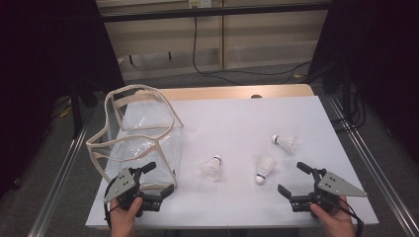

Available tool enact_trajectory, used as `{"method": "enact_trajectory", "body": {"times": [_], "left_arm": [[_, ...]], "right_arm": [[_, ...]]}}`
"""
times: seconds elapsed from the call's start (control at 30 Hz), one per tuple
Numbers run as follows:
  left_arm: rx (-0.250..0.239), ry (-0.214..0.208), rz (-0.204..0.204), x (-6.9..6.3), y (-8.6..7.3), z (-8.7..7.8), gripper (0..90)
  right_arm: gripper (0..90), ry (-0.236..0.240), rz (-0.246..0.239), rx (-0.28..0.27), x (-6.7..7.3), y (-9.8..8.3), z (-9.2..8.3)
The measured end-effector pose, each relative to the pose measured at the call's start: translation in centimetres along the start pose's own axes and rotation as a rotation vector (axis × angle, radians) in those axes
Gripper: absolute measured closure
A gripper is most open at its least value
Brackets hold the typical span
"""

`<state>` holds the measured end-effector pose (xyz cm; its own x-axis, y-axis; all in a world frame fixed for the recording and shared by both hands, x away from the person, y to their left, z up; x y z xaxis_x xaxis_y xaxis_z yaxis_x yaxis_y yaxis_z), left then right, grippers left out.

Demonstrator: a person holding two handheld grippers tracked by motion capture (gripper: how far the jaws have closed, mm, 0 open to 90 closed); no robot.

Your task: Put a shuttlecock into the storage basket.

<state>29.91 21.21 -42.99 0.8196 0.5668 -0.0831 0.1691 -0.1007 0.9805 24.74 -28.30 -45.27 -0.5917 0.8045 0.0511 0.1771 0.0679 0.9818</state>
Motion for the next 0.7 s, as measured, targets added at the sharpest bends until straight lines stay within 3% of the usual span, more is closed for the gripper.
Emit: {"method": "enact_trajectory", "body": {"times": [0.7], "left_arm": [[0.003,-0.047,-0.003,-0.86,0.2,0.62,1.7]], "right_arm": [[0.4,-0.005,-0.003,-0.005,-0.12,0.08,0.01]]}}
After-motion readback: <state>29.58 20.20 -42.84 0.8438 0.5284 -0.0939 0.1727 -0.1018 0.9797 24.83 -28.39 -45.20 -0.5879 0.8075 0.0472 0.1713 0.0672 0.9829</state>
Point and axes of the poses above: each handheld gripper's, and its own axes: z roughly forward along the jaws, y roughly out of its top, x roughly to its left, the point moved 1 cm from there along z, roughly forward along the jaws, and after that the axes turned 1 degree about -y, right-handed, at the moved point
